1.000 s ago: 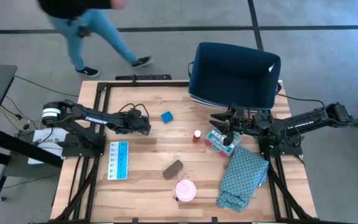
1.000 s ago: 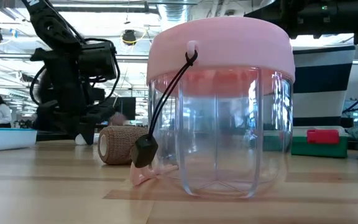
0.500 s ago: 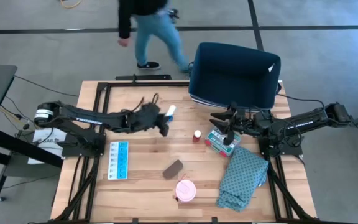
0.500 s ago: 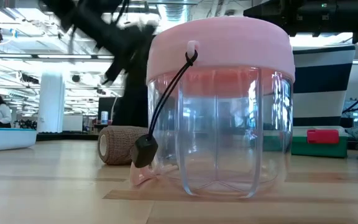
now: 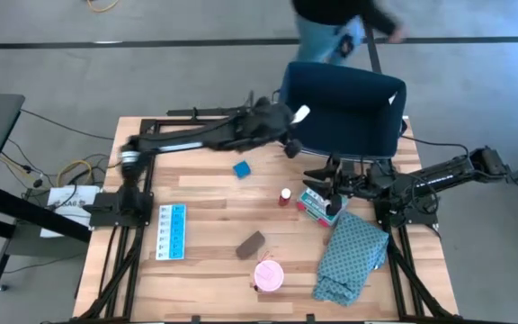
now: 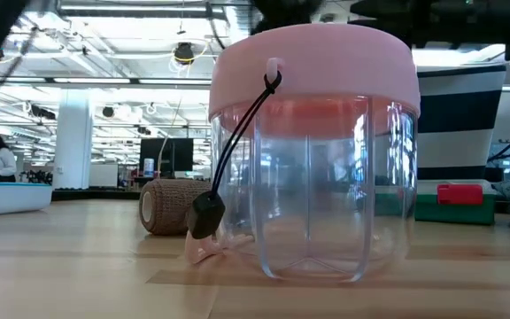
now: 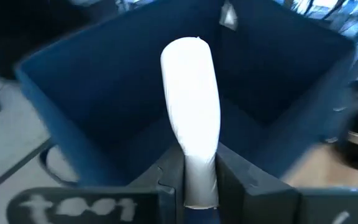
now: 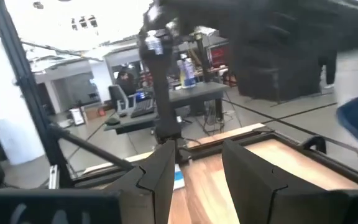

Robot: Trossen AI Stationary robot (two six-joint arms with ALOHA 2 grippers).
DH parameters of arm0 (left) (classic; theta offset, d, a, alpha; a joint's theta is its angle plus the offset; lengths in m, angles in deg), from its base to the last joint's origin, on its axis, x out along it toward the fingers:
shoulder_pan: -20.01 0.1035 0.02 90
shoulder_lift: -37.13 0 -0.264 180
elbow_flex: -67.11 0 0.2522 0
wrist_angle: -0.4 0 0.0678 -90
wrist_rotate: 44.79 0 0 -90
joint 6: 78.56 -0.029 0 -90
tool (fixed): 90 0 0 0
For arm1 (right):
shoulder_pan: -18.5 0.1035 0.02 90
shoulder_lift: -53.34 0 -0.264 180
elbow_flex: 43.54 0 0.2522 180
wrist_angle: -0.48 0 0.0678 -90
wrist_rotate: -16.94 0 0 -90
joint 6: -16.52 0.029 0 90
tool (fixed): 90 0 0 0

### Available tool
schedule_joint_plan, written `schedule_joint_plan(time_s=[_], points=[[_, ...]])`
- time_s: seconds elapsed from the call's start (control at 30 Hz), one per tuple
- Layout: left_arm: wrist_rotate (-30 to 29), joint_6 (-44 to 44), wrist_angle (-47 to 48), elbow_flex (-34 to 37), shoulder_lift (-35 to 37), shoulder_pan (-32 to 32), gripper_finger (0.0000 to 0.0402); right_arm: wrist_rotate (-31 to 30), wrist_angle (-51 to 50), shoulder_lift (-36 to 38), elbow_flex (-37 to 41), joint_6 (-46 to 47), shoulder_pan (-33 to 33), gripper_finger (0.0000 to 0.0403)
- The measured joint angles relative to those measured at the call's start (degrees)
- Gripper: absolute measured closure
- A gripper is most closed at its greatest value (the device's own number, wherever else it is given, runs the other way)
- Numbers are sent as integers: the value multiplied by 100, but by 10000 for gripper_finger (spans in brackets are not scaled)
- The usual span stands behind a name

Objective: Pick & place medical supplies in basket/bin
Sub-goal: Put the white gauze into the white bin, then put the red pill bottle into the white bin

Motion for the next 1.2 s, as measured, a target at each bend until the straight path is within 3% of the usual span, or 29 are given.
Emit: schedule_joint_plan(time_s=[0.1, 0.27, 0.33, 0.53, 0.8, 0.97, 1.2], points=[[141, -213, 309, -909, -884, 201, 351, 32, -60, 22, 2, -1, 89, 276], [1950, -170, 542, -2166, -1908, 465, 329, 39, -885, 309, 2, -2, 168, 276], [2303, -257, 217, -2144, -2040, 531, 315, 15, -1243, 480, 2, 0, 135, 276], [2304, -412, 376, -2119, -2086, 761, 266, 4, -1966, 851, 2, 6, 69, 276], [2111, -230, 497, -2184, -2102, 1006, 218, 4, -2101, 734, 2, 6, 71, 276], [2244, 10, 328, -2207, -1860, 999, 213, 3, -2091, 447, 2, 1, 69, 276], [2354, -273, 439, -2207, -875, 697, 221, -120, -1732, -131, -2, -402, -170, 276]])
